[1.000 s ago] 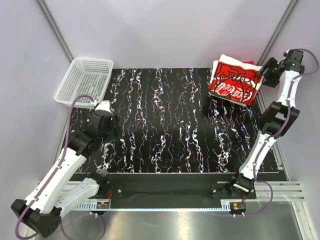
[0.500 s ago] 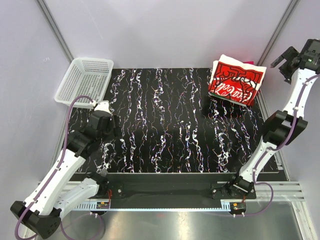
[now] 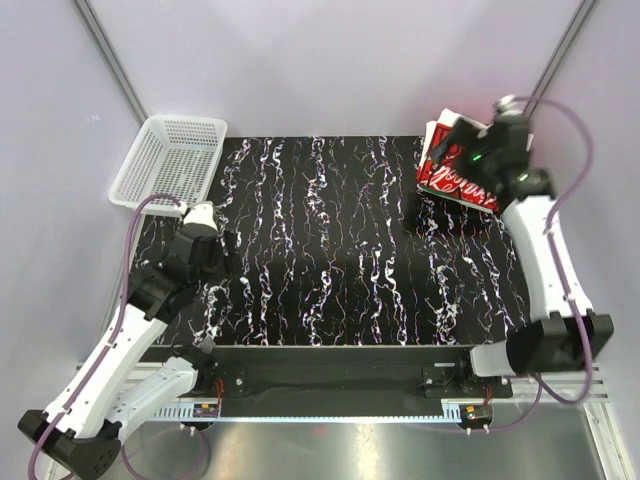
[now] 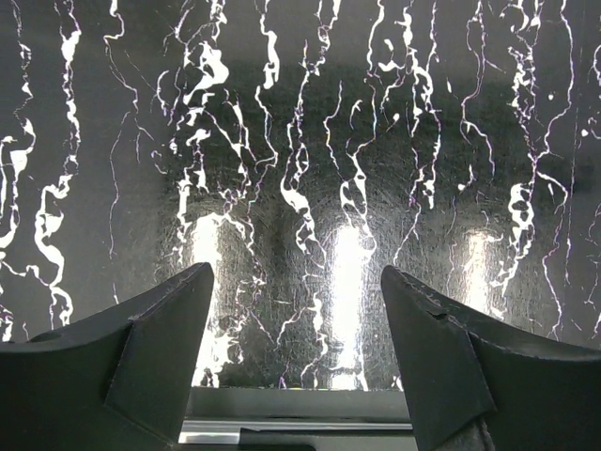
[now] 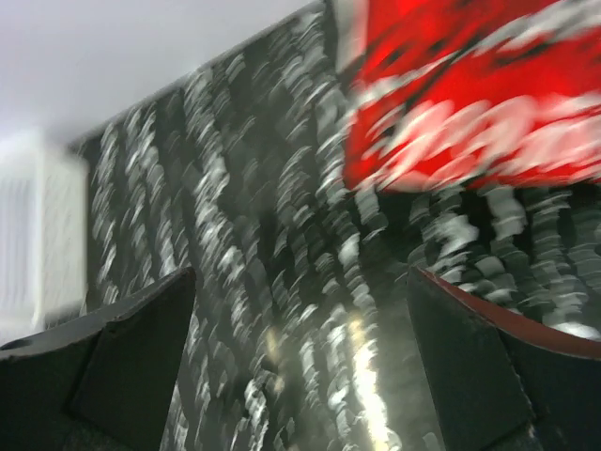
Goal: Fold and stack the t-shirts
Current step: Reset both grippers
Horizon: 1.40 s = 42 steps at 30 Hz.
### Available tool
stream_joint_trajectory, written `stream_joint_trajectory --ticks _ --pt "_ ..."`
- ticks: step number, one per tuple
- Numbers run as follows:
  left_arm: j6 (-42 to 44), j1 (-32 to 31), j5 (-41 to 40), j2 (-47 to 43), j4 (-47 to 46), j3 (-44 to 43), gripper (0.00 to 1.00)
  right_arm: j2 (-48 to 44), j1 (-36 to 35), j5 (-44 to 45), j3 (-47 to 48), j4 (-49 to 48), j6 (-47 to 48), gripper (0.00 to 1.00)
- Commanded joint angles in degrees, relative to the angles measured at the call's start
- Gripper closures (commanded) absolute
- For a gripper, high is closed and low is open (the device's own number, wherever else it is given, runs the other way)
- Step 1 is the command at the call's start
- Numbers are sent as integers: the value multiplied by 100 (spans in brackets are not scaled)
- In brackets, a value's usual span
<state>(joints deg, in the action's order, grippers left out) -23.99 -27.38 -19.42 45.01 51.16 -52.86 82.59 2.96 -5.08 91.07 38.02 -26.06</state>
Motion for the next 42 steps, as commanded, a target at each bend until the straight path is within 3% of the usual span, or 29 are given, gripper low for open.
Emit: stream_joint_trajectory --ticks 1,7,8,12,18,24,32,36,41,42 --pt "-44 31 -185 -107 -124 -14 21 -864 -1423 349 -1427 -962 -531 0" --pt "-97 39 -334 -63 -79 -40 21 -1369 -3896 1402 -3744 -2281 -1155 0" --pt "-106 39 -360 -72 -53 -40 21 -1272 -4622 1587 -3867 -2325 -1251 0" --pt "-141 39 -466 -81 -18 -49 20 -631 -5908 2353 -4158 -2334 -1611 0" --pt "-203 48 -572 -124 26 -58 20 -6 -6876 2484 -4141 -2843 -1841 0" --pt "-264 48 -686 -177 70 -58 19 -216 -7213 3223 -4315 -2695 -1709 0" --pt "-115 74 -949 -511 -88 65 15 -2341 -7275 3768 -5827 -2984 -1858 0" --pt "412 118 -651 -941 -850 547 14 -3483 -7283 4085 -6267 -3099 -1683 0" --pt "544 145 -1299 -1091 -1396 943 14 -3592 -7283 4384 -6137 -2872 -1577 0" --pt "509 162 -1371 -1030 -1711 1171 7 -3513 -7283 4419 -6014 -2818 -1586 0"
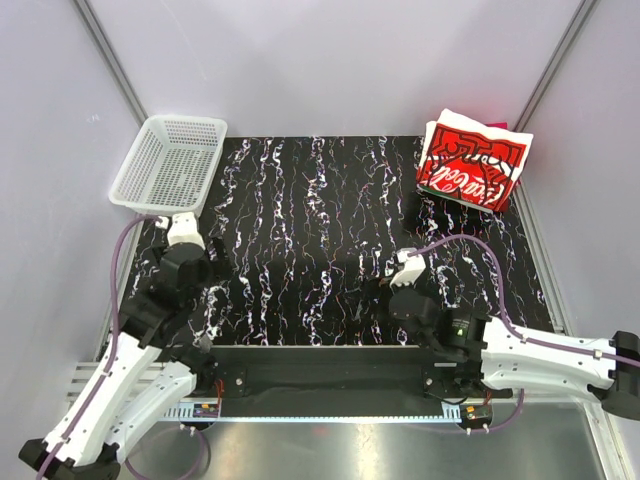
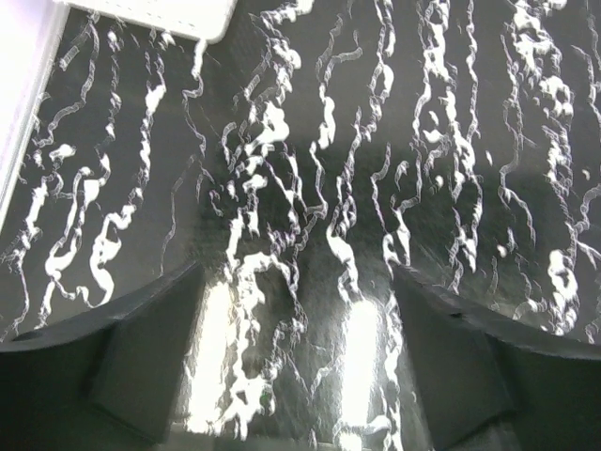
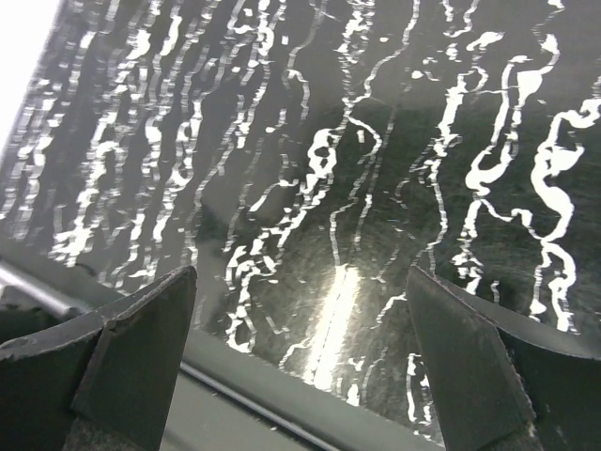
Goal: Fold and stack the t-shirts
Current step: Reset both grippers
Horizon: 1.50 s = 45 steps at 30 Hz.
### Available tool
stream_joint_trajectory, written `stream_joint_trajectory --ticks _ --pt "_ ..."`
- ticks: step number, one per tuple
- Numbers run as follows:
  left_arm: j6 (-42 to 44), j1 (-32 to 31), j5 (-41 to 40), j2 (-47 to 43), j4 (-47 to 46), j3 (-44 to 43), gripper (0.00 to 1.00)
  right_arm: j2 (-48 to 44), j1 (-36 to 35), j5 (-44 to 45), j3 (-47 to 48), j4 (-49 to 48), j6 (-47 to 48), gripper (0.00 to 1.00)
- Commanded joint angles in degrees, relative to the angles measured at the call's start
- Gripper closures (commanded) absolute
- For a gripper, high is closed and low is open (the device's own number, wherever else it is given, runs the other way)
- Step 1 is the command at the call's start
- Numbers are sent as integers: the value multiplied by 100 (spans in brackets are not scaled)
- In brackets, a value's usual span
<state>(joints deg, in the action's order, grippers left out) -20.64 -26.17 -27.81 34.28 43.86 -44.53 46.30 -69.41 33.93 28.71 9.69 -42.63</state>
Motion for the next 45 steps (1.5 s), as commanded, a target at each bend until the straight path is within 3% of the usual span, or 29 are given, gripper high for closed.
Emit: stream_joint_trajectory --ticks 1,4,9,13,15,20,23,26,28,29,30,31,32,33,35,36,37,39,42,43,45 --pt "305 51 -445 61 -1228 479 7 159 -47 535 292 67 88 0" --pt "693 77 117 324 -2528 1094 7 265 -38 457 591 453 80 0" --pt "764 595 74 1113 -4582 1939 2 -339 -47 324 427 613 27 0" --pt "1377 1008 -109 1932 -5123 1852 7 -1096 -55 281 21 402 211 0" --pt "1772 1149 -119 2230 -5877 1939 7 -1525 -47 280 -181 367 351 0" --pt "2205 1887 987 2811 -8368 2614 9 -2265 -47 605 -384 436 738 0" --pt "2082 2212 1565 3259 -9304 2932 8 -2547 -47 1044 -322 481 1054 0" --pt "1897 2389 2042 3716 -9386 2758 15 -2653 -55 1440 -252 262 1537 0" --pt "2256 2424 2959 3822 -10130 3063 11 -2592 -55 1800 -217 -70 2167 0" --pt "2301 2424 2940 4005 -10995 3360 8 -2574 -47 1940 -173 -177 2458 0" --pt "2189 2441 2835 4503 -11239 3355 8 -2582 -47 2342 -147 -257 2705 0" --pt "2144 2511 2825 4465 -11163 3311 7 -2609 -38 2555 -111 -475 3056 0" --pt "2091 2564 2843 4377 -10509 3067 6 -2644 -47 2740 -94 -634 3259 0" --pt "2082 2573 2808 4524 -10590 2995 7 -2775 -47 3098 -111 -809 3696 0" --pt "2082 2582 2887 4473 -10425 2968 4 -2925 -38 3469 -285 -1687 4356 0" --pt "2082 2582 2895 4508 -10476 2977 3 -3091 -20 3793 -383 -2038 5134 0" --pt "2091 2582 2896 4500 -10503 2968 1 -3179 15 3979 -488 -2877 5490 0" --pt "2082 2582 2904 4499 -10415 2959 1 -3521 216 3938 -892 -3699 6245 0" --pt "2091 2582 2904 4499 -10433 2959 1 -3559 629 3421 -1025 -3528 5769 0" --pt "2091 2582 2904 4499 -10432 2951 1 -3358 735 3314 -947 -2831 5470 0" --pt "2091 2582 2896 4491 -10424 2951 1 -2248 1207 2815 -447 -1940 4681 1"
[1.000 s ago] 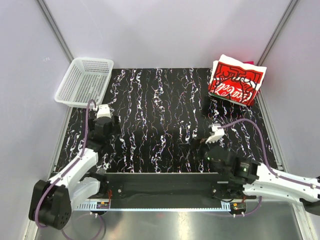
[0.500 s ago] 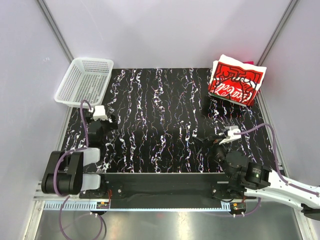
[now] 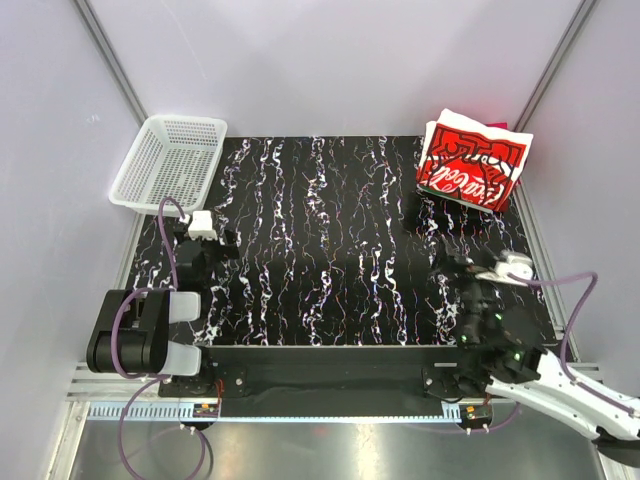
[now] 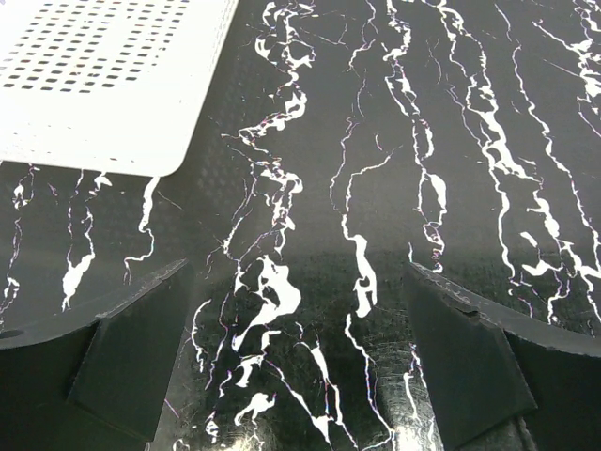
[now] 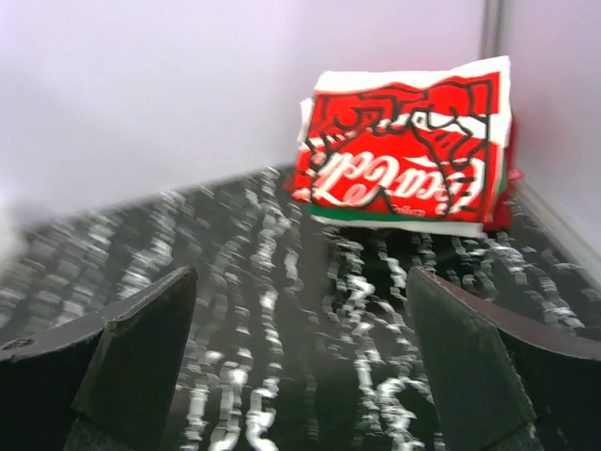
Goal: Fold and stack the t-shirts
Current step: Reset both grippers
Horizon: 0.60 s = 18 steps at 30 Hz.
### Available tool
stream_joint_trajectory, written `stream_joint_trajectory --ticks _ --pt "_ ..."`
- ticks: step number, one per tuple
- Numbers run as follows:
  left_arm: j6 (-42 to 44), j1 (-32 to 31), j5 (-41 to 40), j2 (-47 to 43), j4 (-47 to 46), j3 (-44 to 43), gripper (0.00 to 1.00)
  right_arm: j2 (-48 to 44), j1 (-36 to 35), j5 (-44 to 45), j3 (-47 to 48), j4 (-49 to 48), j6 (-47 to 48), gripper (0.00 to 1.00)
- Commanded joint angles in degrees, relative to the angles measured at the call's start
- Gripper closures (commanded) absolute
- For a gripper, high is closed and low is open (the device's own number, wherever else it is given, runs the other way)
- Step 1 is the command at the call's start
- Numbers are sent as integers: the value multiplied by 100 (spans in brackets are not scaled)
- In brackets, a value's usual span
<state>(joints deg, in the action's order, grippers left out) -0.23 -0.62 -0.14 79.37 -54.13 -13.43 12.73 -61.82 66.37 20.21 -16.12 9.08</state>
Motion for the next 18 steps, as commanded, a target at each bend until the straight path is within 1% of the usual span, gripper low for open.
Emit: stream_joint_trajectory --ticks 1,2,3,4,5,6,7,8,9,10,11,12,14,15,16,17,18 --pt "58 27 128 -18 -625 -160 1 1596 661 -658 605 1367 -730 0" --pt "58 27 128 -18 -617 -160 1 2401 967 -921 929 1514 -872 1" --pt "58 27 128 -18 -608 -160 1 2697 1614 -1568 1002 1515 -873 0" --pt "58 27 128 -18 -608 -160 1 2891 2003 -1835 1011 1211 -873 0" --pt "58 18 111 -27 -599 -169 1 3006 2347 -2143 803 938 -873 0" --pt "76 10 102 -27 -599 -169 1 3103 2690 -2868 644 622 -742 0" --pt "84 -8 59 -27 -599 -169 1 3156 3389 -3154 355 97 -759 0" --pt "84 -17 58 -18 -599 -169 1 3348 3692 -3400 222 -187 -759 0" --pt "84 -8 58 -27 -590 -169 1 3472 4034 -3881 107 -451 -759 0" --pt "76 -17 58 -27 -581 -160 1 3638 4595 -4060 -76 -967 -759 0" --pt "76 -17 76 -27 -581 -177 1 3997 4905 -4357 -165 -1224 -811 0" --pt "76 -17 67 -27 -573 -177 1 4192 5169 -4508 -236 -1714 -1038 0" --pt "84 -17 58 -27 -555 -177 1 4709 5731 -4667 -315 -2042 -1302 0" --pt "84 -17 58 -36 -555 -177 1 4912 5812 -4651 -377 -2340 -1539 0" --pt "76 -17 67 -36 -546 -177 1 5149 5909 -4642 -508 -3065 -1602 0" --pt "76 -17 67 -36 -546 -177 2 5700 6005 -4694 -544 -3421 -1629 0" --pt "76 -17 58 -36 -546 -177 3 5992 6033 -4660 -553 -3720 -1611 0"
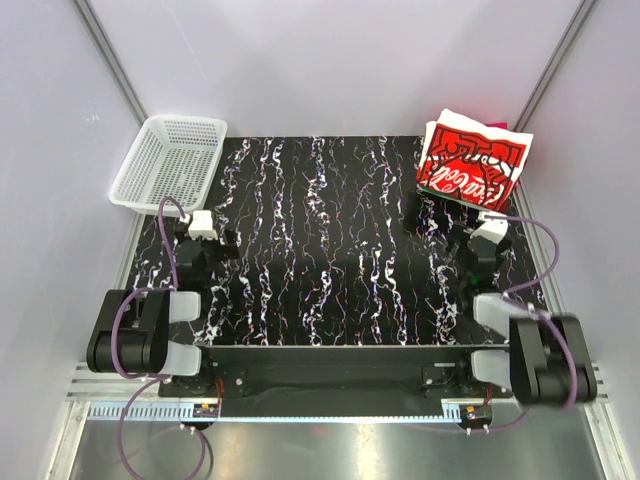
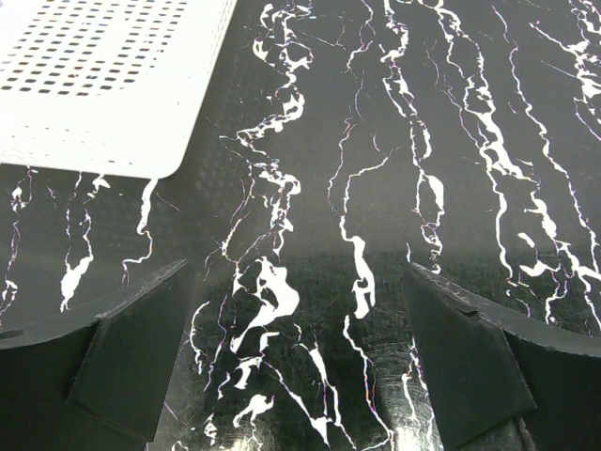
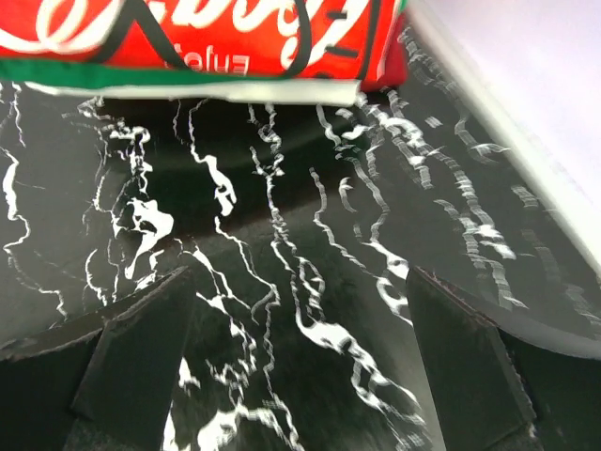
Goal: Fold and stack the t-shirts
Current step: Reset both grippers
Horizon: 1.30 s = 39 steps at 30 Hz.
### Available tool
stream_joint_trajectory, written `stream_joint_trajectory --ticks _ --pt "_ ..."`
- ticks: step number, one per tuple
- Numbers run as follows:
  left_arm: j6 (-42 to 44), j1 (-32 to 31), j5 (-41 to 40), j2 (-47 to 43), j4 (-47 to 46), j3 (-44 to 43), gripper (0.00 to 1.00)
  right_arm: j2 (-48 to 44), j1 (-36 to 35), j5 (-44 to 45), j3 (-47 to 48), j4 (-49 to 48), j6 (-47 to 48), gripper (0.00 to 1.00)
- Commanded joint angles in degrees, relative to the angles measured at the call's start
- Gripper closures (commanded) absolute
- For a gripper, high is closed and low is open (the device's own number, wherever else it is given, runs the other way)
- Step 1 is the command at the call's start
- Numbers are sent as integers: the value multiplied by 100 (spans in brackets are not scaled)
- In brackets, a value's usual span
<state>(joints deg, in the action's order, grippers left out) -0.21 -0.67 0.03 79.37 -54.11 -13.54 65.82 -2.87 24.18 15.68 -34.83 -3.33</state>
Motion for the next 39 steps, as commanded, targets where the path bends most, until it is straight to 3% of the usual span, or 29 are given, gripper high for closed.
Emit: stream_joint_trajectory --ticks 1,3,5,6,7,9,11,12,15,17,19,21,26,39 --pt "73 -12 41 -36 -557 -166 5 895 173 -424 -48 -2313 -309 0" --pt "74 -4 32 -18 -566 -166 7 1133 243 -853 13 -2317 -37 0" --pt "73 -12 41 -27 -575 -158 7 1963 444 -1246 -100 -3122 -62 0" --pt "82 -4 41 -27 -583 -158 7 2396 446 -1284 -179 -4423 -19 0" --pt "82 -4 41 -27 -592 -158 6 2618 446 -1363 -240 -4471 60 0" --pt "73 -4 49 -18 -619 -158 1 1980 446 -1486 65 -2838 87 1" --pt "74 -4 41 -10 -619 -149 1 2363 446 -1618 207 -3379 140 6" --pt "73 -12 41 -10 -619 -158 1 2208 446 -1584 285 -2798 96 1" --pt "82 -4 32 -10 -610 -158 1 2320 446 -1749 434 -2854 192 0" --pt "74 -12 32 -18 -610 -158 1 2181 446 -1829 620 -2180 219 0" --pt "82 -39 6 -10 -619 -158 1 2233 437 -1777 252 -3000 175 0" --pt "117 -109 -195 -18 -654 -131 1 2207 437 -1829 120 -3223 210 1" --pt "179 -294 -574 -71 -856 0 1 2216 437 -1865 541 -2398 254 0" --pt "170 -294 -548 -62 -847 -8 1 2242 437 -1856 383 -2793 237 0"
